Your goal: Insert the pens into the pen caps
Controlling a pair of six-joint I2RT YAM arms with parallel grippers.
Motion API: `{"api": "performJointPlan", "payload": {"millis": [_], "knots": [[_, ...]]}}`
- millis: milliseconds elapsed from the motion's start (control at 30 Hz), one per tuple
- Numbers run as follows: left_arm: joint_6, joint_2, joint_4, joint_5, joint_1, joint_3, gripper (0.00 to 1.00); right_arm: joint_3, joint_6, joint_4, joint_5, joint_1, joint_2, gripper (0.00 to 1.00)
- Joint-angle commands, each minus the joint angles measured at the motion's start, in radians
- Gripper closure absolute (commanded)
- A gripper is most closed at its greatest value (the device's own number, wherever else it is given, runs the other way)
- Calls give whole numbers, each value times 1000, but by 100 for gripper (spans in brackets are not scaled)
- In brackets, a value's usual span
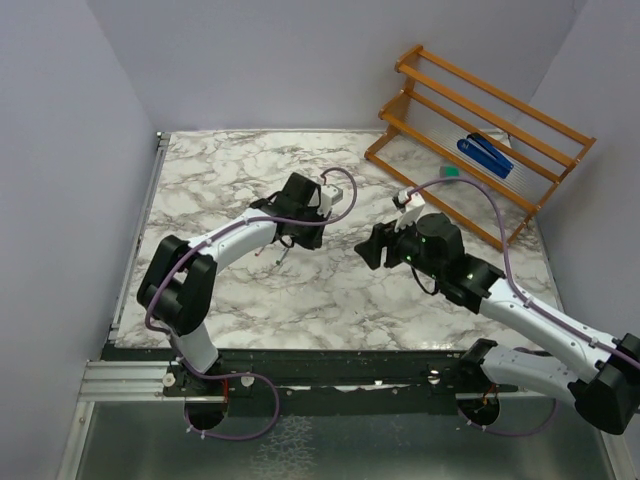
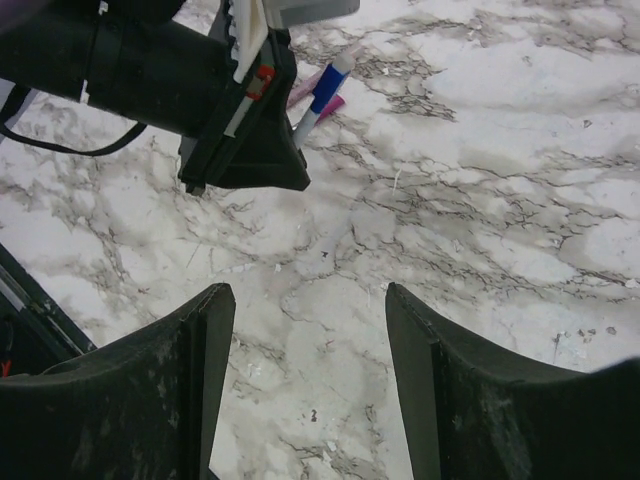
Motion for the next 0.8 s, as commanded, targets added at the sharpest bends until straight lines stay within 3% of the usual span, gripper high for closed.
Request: {"api": "performJointPlan", "payload": {"millis": [0,233,433,600,767], "knots": [[-50,58,-89,-147,-24,39,100,-21,-37,-37,49,-7,-44,34],[-56,125,-130,-257,-28,54,100,-42,-19,-37,39,-9,-70,34],[-49,160,-151,-269,-28,75,100,-43,-18,-40,43,-9,-70,33],[-44,171,-160,-269,-28,82,83,-40,-20,-45,40,-9,-65,33],[-42,178,-161,-270,-27,81,76,-40,-18,-48,41,-9,-55,33]]}}
